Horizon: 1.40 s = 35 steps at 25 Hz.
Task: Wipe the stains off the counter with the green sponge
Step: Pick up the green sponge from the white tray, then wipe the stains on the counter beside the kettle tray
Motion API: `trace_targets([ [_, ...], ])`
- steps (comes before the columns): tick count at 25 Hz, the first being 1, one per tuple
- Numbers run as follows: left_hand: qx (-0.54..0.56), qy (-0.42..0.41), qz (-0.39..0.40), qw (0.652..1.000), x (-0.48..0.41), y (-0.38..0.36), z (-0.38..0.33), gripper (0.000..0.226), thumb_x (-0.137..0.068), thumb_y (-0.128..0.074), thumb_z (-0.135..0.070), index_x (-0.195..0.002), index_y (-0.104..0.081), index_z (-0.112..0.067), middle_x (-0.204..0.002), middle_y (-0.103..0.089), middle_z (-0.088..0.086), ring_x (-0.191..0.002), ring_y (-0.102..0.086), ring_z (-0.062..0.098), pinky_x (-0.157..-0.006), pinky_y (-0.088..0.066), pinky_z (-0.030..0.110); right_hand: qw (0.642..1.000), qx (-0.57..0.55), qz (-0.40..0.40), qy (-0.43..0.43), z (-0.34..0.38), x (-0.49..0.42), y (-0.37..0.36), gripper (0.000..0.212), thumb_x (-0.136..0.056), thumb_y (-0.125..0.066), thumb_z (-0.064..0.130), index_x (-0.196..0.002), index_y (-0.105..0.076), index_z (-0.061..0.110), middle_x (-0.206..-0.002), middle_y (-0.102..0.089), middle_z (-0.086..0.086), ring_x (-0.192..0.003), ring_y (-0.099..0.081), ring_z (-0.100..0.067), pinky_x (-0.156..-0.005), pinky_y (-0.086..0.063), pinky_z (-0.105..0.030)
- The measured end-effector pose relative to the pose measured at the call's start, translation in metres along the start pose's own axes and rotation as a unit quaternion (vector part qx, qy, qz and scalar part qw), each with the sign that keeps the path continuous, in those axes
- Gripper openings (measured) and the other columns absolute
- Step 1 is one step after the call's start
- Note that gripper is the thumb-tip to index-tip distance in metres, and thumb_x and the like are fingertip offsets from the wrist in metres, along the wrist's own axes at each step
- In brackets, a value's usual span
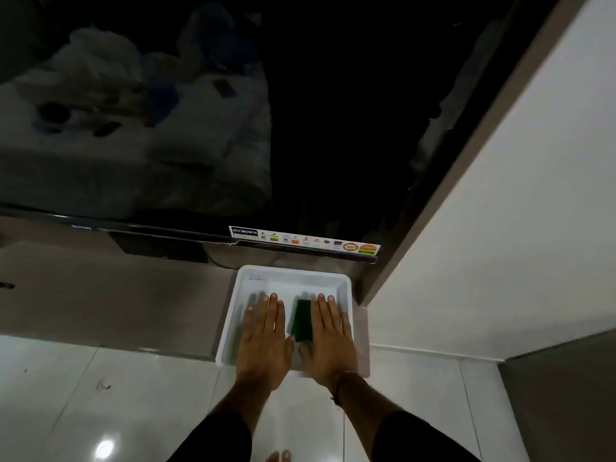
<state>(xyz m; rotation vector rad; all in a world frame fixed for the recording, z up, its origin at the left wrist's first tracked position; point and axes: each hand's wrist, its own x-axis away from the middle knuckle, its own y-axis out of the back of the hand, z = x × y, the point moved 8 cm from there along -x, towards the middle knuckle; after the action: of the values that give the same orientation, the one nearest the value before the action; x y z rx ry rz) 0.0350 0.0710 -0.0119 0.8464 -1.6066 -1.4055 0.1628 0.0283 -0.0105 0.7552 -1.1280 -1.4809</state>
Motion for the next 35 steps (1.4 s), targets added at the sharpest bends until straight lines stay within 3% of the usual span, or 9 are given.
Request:
trace_targets([
  [3,-0.006,0.009,-0.004,1.0,-0.021,-0.011,0.018,0.081,-0.108,-0.019,-0.055,-0.156,0.022,-0.004,-0.163,0.031,0.026,-0.147,0.037,0.044,-0.127,0.006,0.058,0.998,0.027,0.054,-0.021,0.004,-0.031,-0.029,0.094,-0.096,-0.046,0.058,-0.163,0.006,0.018,-0.174,0.008,-0.004,-0.16,0.009,-0.028,-0.13,0.003,-0.049],
  [7,-0.014,-0.007,0.026,1.0,-0.034,-0.025,0.025,0.08,-0.108,-0.021,-0.054,-0.159,0.017,-0.005,-0.167,0.026,0.023,-0.151,0.028,0.043,-0.128,0.0,0.057,0.993,0.053,0.103,-0.016,-0.004,-0.047,-0.059,0.091,-0.102,-0.047,0.056,-0.163,0.009,0.018,-0.174,0.011,-0.003,-0.16,0.012,-0.027,-0.123,0.011,-0.044],
  [15,-0.037,-0.017,0.045,0.998,-0.034,-0.024,0.016,0.079,-0.109,-0.019,-0.055,-0.158,0.02,-0.007,-0.166,0.028,0.02,-0.152,0.028,0.039,-0.128,0.004,0.056,0.997,0.021,0.067,-0.014,-0.006,-0.045,-0.045,0.08,-0.108,-0.047,0.035,-0.162,0.01,0.021,-0.174,0.011,0.001,-0.16,0.01,-0.023,-0.122,0.009,-0.038],
  [19,-0.003,-0.039,0.017,0.999,-0.019,0.011,-0.013,0.08,-0.109,-0.026,-0.053,-0.159,0.016,-0.008,-0.169,0.019,0.018,-0.153,0.024,0.036,-0.127,0.007,0.058,1.0,-0.021,-0.023,-0.004,-0.007,-0.018,0.02,0.079,-0.108,-0.049,0.022,-0.163,0.008,0.024,-0.171,0.013,0.006,-0.157,0.015,-0.018,-0.12,0.01,-0.037],
  [24,0.013,-0.125,0.001,0.992,0.012,0.053,-0.124,0.081,-0.107,-0.032,-0.056,-0.161,0.006,-0.008,-0.169,0.011,0.016,-0.156,0.011,0.038,-0.127,0.0,0.06,0.995,-0.002,-0.087,-0.048,-0.079,0.064,0.089,0.084,-0.105,-0.056,0.019,-0.163,0.005,0.021,-0.173,0.008,0.0,-0.159,0.011,-0.024,-0.122,0.007,-0.038],
  [28,-0.004,-0.222,-0.014,0.975,0.057,0.071,-0.266,0.1,-0.086,0.028,-0.066,-0.163,0.0,-0.009,-0.17,0.009,0.013,-0.157,0.008,0.035,-0.118,0.021,0.049,0.981,0.033,-0.144,-0.123,-0.191,0.161,0.142,0.092,-0.097,-0.055,-0.006,-0.163,0.005,0.015,-0.174,0.005,-0.008,-0.16,0.008,-0.031,-0.121,0.012,-0.039],
  [30,-0.021,-0.282,-0.022,0.959,0.082,0.07,-0.342,0.107,-0.082,0.034,-0.065,-0.163,-0.009,-0.008,-0.171,-0.001,0.014,-0.157,-0.001,0.036,-0.115,0.024,0.047,0.971,0.035,-0.173,-0.162,-0.249,0.214,0.164,0.091,-0.097,-0.055,-0.006,-0.163,0.004,0.015,-0.174,0.003,-0.009,-0.16,0.007,-0.031,-0.121,0.012,-0.04],
  [33,-0.058,-0.347,-0.022,0.936,0.118,0.064,-0.447,0.112,-0.069,0.045,-0.065,-0.161,0.011,-0.011,-0.167,0.019,0.012,-0.156,0.015,0.035,-0.114,0.029,0.049,0.95,0.026,-0.209,-0.232,-0.326,0.293,0.196,0.088,-0.098,-0.053,-0.008,-0.164,0.0,0.016,-0.175,-0.001,-0.007,-0.16,0.004,-0.03,-0.122,0.01,-0.04],
  [35,-0.067,-0.394,-0.009,0.917,0.147,0.058,-0.519,0.109,-0.064,0.05,-0.064,-0.157,0.024,-0.013,-0.163,0.03,0.01,-0.155,0.021,0.034,-0.119,0.022,0.052,0.931,0.024,-0.226,-0.284,-0.379,0.352,0.217,0.086,-0.098,-0.05,-0.009,-0.164,-0.001,0.016,-0.175,-0.003,-0.006,-0.161,0.004,-0.03,-0.128,0.006,-0.042],
])
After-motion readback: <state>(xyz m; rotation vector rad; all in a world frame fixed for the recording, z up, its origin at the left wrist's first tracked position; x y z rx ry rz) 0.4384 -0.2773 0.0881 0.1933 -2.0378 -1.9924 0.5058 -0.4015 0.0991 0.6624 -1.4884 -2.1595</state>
